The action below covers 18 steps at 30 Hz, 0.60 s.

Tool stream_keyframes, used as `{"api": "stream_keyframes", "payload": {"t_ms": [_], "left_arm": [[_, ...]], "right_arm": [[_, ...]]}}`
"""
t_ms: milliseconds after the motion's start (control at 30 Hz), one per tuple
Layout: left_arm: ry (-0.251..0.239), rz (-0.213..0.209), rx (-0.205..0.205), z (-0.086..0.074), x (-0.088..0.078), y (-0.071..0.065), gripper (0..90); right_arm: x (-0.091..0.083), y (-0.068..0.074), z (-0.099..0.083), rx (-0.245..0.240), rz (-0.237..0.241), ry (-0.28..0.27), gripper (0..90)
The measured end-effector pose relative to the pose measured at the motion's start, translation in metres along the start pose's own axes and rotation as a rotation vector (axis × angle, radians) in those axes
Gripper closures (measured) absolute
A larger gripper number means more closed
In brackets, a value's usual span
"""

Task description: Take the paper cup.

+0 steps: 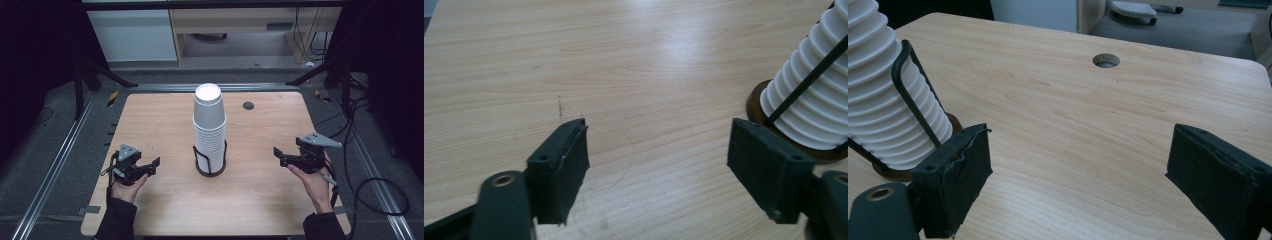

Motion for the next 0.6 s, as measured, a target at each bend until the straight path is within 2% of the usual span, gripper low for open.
{"api": "stream_keyframes", "payload": {"t_ms": [333, 400, 600], "left_arm": [[-0.010, 0.037, 0.012, 0.001, -0.004, 0.002, 33.4], [-0.011, 0.032, 0.009, 0.002, -0.005, 0.003, 32.4], [0.004, 0.033, 0.002, 0.002, -0.006, 0.005, 28.7]], "right_arm": [[-0.004, 0.009, 0.006, 0.003, 0.037, -0.005, 10.2], [-0.007, 0.017, 0.014, -0.003, 0.062, -0.022, 9.9], [-0.010, 0.033, 0.028, -0.029, 0.095, -0.044, 9.5]]}}
Point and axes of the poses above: each handheld gripper's, and its own axes: x roughly forward along the jaws, z roughly out of its top, y roughly to its left, the point moved 6 cm from there along x, roughly forward along the jaws, and after that the axes turned 7 degrees about x, right-handed, at the moved point
